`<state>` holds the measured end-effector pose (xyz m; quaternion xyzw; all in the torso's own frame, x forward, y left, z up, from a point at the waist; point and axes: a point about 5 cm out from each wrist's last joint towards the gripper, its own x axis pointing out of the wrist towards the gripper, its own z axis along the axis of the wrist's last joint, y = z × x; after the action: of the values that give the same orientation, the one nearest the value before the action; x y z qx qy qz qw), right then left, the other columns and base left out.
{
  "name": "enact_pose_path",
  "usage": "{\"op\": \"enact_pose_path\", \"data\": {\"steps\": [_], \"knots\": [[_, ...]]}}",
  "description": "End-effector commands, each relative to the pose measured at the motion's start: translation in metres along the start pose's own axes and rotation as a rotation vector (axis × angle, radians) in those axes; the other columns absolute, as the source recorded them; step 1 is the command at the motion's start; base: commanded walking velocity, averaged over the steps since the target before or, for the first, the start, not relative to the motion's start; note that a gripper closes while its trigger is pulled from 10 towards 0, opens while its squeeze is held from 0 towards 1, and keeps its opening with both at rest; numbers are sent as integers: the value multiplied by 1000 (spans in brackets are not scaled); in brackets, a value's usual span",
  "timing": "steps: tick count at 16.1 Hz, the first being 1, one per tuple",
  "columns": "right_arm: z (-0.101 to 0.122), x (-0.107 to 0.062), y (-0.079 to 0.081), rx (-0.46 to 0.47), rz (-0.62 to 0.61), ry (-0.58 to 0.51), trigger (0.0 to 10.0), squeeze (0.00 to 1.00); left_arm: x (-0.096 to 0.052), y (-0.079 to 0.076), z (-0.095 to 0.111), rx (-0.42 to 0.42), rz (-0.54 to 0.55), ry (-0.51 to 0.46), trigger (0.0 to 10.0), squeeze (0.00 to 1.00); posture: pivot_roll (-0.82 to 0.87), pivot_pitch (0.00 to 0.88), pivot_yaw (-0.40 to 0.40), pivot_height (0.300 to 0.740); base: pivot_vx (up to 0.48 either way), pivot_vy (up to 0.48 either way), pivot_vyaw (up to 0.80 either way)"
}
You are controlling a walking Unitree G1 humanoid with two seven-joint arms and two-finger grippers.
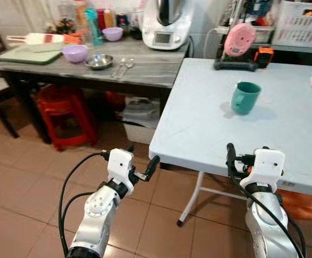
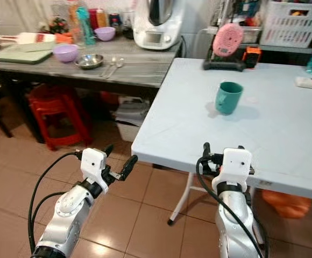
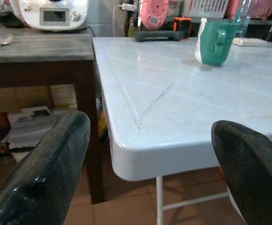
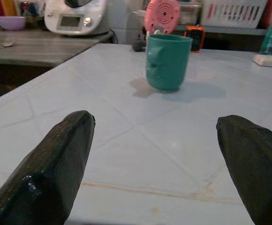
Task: Setting the table
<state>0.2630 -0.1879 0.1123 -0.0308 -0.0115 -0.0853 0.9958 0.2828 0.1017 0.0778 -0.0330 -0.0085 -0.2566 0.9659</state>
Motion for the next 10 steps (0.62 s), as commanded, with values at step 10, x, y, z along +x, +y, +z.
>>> {"op": "enact_pose_path", "data": {"steps": [10], "knots": [[4,1,-1,7,-7,-10,10000,0,2,-3,4,-18,-33,-6,10000,0,-94,0,45,740,412,0,0]]}}
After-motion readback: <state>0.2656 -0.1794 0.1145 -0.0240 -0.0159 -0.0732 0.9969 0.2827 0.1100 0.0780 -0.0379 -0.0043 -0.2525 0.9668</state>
